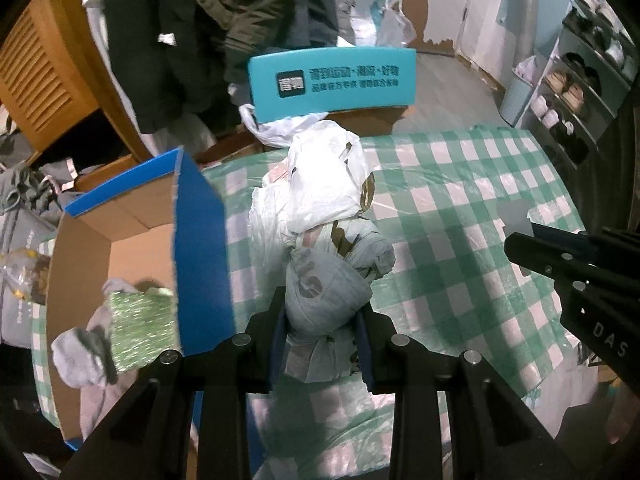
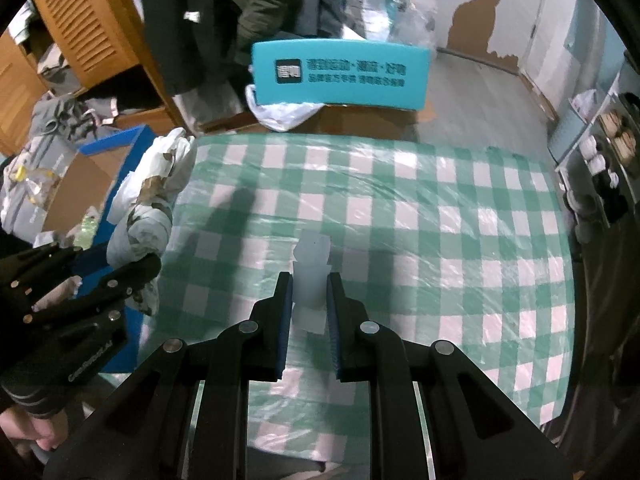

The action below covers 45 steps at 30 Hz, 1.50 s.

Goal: Organize soft objects
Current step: 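Carry the white socks in the left tool over the cardboard box, then lower the white socks into the box and open the left tool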

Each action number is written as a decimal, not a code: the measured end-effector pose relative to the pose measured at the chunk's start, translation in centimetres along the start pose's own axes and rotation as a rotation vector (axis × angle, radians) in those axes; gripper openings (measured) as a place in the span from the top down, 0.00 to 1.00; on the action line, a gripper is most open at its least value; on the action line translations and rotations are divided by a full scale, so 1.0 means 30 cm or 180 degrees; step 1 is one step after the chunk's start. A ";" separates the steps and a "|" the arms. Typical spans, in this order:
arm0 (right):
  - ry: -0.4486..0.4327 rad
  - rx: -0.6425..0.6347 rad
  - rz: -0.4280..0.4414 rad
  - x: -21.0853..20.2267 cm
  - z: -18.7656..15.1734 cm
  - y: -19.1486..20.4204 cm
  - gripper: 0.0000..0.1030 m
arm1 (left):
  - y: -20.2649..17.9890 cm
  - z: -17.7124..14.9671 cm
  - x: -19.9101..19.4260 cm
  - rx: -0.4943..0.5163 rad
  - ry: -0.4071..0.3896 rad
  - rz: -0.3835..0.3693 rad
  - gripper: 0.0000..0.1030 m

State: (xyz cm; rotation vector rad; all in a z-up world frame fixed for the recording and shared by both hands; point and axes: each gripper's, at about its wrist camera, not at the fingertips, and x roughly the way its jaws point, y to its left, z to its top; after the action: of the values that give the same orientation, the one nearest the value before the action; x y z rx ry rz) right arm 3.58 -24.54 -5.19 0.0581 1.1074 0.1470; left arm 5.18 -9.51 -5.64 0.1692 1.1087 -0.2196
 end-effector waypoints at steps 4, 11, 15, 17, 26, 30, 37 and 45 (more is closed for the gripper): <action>-0.0046 -0.0082 0.0045 -0.019 0.021 0.060 0.86 | 0.051 -0.015 -0.035 -0.0066 -0.0030 -0.0001 0.70; -0.0072 -0.0206 0.0132 -0.030 0.047 0.154 0.86 | 0.143 -0.041 -0.093 -0.0188 -0.0112 0.0023 0.70; -0.0080 -0.0295 0.0157 -0.034 0.058 0.213 0.86 | 0.193 -0.052 -0.121 -0.0267 -0.0154 0.0031 0.70; -0.0084 -0.0332 0.0186 -0.035 0.065 0.242 0.86 | 0.219 -0.060 -0.135 -0.0312 -0.0174 0.0035 0.70; -0.0089 -0.0508 0.0269 -0.032 0.088 0.370 0.86 | 0.317 -0.090 -0.161 -0.0476 -0.0199 0.0038 0.70; -0.0085 -0.0587 0.0306 -0.025 0.096 0.428 0.86 | 0.359 -0.105 -0.179 -0.0539 -0.0224 0.0057 0.70; -0.0060 -0.0745 0.0394 -0.011 0.109 0.546 0.86 | 0.447 -0.136 -0.185 -0.0682 -0.0232 0.0139 0.70; 0.0024 -0.0825 0.0460 0.032 0.124 0.640 0.86 | 0.536 -0.163 -0.179 -0.0800 -0.0218 0.0217 0.70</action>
State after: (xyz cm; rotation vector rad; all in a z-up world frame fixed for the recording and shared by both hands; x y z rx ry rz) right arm 5.61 -5.33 -2.09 -0.0945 1.0839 0.4190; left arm 2.82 7.68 -2.53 -0.0247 1.0509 -0.0238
